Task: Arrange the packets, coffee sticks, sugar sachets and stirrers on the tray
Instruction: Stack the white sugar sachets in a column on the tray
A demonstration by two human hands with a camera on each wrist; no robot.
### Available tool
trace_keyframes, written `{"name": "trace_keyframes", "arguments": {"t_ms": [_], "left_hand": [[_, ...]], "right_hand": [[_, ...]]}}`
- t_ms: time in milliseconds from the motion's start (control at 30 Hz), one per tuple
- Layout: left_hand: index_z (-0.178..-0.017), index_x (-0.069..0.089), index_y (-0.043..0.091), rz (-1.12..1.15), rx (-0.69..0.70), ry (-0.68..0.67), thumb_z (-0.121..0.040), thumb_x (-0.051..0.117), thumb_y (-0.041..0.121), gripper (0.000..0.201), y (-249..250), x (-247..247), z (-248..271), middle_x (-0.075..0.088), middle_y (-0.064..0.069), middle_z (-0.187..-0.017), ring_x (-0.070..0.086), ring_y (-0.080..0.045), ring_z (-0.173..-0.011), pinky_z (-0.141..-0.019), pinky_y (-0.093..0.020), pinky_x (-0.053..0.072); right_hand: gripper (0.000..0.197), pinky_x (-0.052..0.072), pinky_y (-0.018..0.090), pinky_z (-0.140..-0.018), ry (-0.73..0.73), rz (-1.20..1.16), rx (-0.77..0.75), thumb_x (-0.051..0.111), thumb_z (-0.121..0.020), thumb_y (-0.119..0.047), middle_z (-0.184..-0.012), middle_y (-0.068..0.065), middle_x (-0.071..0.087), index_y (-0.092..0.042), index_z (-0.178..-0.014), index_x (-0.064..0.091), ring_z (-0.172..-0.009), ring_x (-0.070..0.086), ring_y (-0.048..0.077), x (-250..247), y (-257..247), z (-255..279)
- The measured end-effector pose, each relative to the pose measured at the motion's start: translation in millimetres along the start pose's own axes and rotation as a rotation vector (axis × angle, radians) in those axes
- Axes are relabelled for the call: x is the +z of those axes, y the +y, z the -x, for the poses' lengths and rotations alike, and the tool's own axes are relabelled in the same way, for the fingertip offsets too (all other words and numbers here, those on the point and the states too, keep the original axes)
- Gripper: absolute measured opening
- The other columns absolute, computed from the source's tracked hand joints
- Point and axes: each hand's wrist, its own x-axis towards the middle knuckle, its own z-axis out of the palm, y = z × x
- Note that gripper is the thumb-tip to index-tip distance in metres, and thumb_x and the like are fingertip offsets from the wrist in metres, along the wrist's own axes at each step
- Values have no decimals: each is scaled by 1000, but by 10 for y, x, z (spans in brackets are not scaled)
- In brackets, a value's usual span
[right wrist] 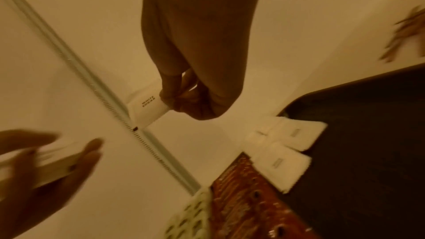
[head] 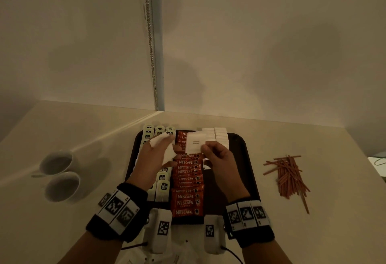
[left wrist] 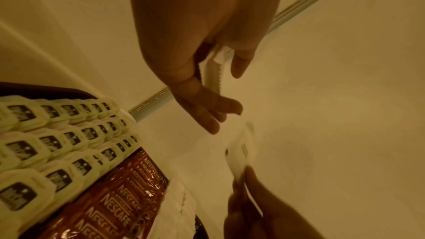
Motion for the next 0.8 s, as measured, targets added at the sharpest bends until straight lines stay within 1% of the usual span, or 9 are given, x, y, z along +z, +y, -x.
{"name": "trace_keyframes", "arguments": {"t_ms": [67,133,200,300,367,400,533,667,800], "left_hand": [[-110,56,4,127,-70,-22,-98,44,15,20,-22,-61,-15,71,-15,-82,67,-25,-72,-51,-24,54],[-118,51,2,235,-108,-17,-99,40,10,24,-40,-124,-22,71,-18,-85,68,-29,-80,-55,-27,58],[-122,52,2,274,-113,-18,-99,42,8,26,-52,-163,-20,71,-18,-90,69,-28,-83,-57,-29,58],[-125,53,5,235,-90,-10,-96,49,10,29,-75,-192,-26,70,-16,-101,68,-29,-91,-57,-28,58],[-120,57,9,195,-92,16,-95,52,11,26,-87,-200,-42,69,-14,-103,66,-32,-96,-54,-26,57],[-116,58,12,182,-98,26,-94,53,12,23,-92,-198,-53,68,-14,-106,65,-34,-99,-53,-26,57],[-105,60,19,145,-118,39,-93,55,13,14,-118,-192,-85,65,-14,-113,63,-38,-105,-53,-24,56],[-116,56,11,204,-158,27,-96,49,10,22,-130,-212,-121,63,-23,-114,65,-40,-93,-50,-27,55],[-111,55,11,271,-174,-6,-97,42,10,20,-111,-199,-125,70,-22,-95,70,-35,-76,-51,-29,56]], "right_hand": [[12,53,26,-71,114,49,20,57,-90,-14,-98,3,68,-10,-99,64,-85,65,13,-220,85,-79],[12,52,26,-72,241,121,43,57,-91,-16,-98,3,67,-12,-100,64,-86,63,13,-474,212,-184],[13,50,26,-71,365,249,65,58,-91,-17,-93,2,67,-12,-101,65,-81,60,14,-727,363,-303],[18,54,38,-82,487,428,143,59,-90,-20,-92,4,68,-10,-103,67,-87,63,21,-1040,589,-459],[22,52,45,-88,494,553,193,58,-91,-22,-94,6,68,-7,-105,67,-91,63,24,-1146,703,-533],[23,52,45,-88,474,623,211,58,-91,-22,-95,8,68,-7,-106,67,-91,63,25,-1164,744,-561],[24,49,37,-88,385,801,255,58,-91,-23,-104,10,67,-8,-108,66,-97,60,26,-1129,823,-627],[25,47,36,-91,410,813,277,58,-91,-20,-108,12,66,-5,-109,66,-101,60,27,-1075,863,-661],[24,45,34,-89,460,846,279,59,-90,-20,-106,14,67,-2,-104,67,-101,59,28,-1016,853,-697]]}}
